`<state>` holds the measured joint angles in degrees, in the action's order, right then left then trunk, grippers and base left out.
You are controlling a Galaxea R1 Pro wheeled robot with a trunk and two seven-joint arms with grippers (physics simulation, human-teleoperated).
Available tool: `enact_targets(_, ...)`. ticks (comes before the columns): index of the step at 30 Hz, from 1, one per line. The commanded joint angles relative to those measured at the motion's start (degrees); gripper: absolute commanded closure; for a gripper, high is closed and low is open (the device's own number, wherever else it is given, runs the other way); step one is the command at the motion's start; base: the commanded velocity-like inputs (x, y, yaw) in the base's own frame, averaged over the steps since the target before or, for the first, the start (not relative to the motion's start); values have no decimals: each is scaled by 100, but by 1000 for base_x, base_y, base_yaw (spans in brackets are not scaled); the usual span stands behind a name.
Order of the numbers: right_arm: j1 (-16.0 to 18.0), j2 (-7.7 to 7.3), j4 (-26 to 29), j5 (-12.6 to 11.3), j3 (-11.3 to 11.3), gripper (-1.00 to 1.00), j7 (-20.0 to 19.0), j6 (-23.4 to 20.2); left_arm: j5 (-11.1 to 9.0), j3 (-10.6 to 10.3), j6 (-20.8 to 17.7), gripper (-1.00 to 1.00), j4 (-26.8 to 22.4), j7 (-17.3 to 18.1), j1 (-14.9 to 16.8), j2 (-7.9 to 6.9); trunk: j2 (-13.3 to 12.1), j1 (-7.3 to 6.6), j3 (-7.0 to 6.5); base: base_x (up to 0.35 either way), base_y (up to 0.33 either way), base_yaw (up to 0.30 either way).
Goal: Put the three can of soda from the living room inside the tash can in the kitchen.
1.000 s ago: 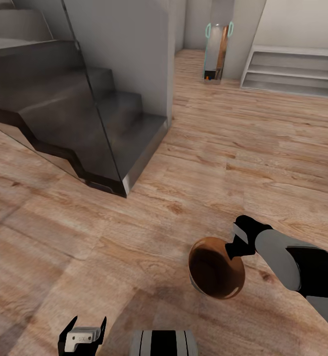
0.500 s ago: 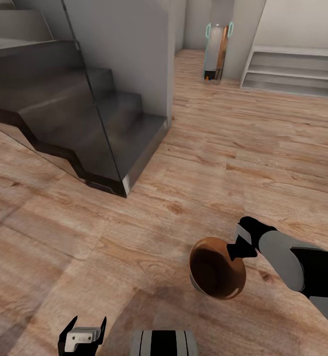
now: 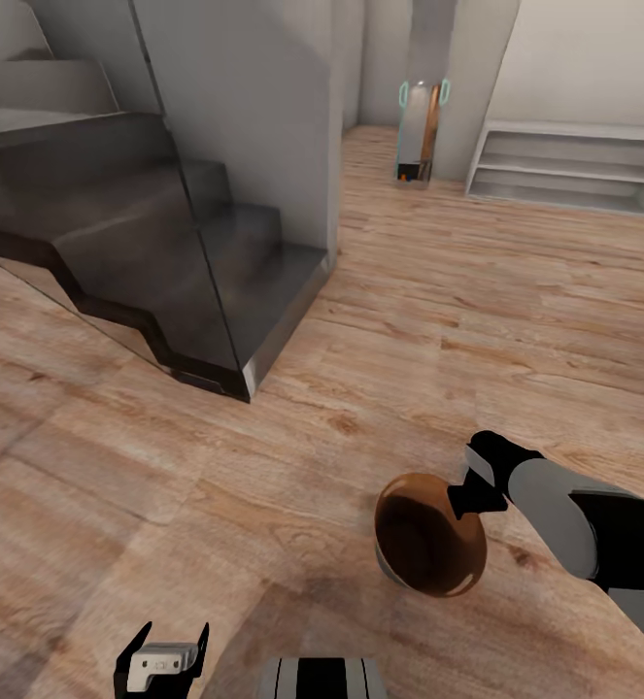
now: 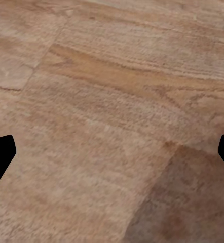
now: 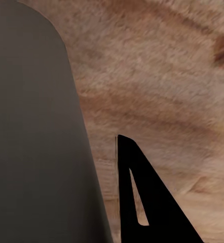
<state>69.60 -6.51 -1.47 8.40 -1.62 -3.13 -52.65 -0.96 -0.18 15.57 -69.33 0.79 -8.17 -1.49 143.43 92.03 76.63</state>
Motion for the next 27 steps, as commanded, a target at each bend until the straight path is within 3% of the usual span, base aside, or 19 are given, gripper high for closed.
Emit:
enact_targets(1, -3, 0, -3, -46, -31, 100, -3, 0, 0, 0, 0, -100, -1, 0, 0, 0, -2, -2, -23, 0, 0, 0)
enact_targets(14, -77, 2, 10, -40, -31, 100, -3, 0, -1, 0, -29, -100, 13, 0, 0, 0, -19, -36, -311, 0, 0, 0)
enact_targets(27, -99, 13, 11, -40, -25, 100, -3, 0, 5, 0, -36, -100, 40, 0, 0, 0, -540, -321, -544, 0, 0, 0)
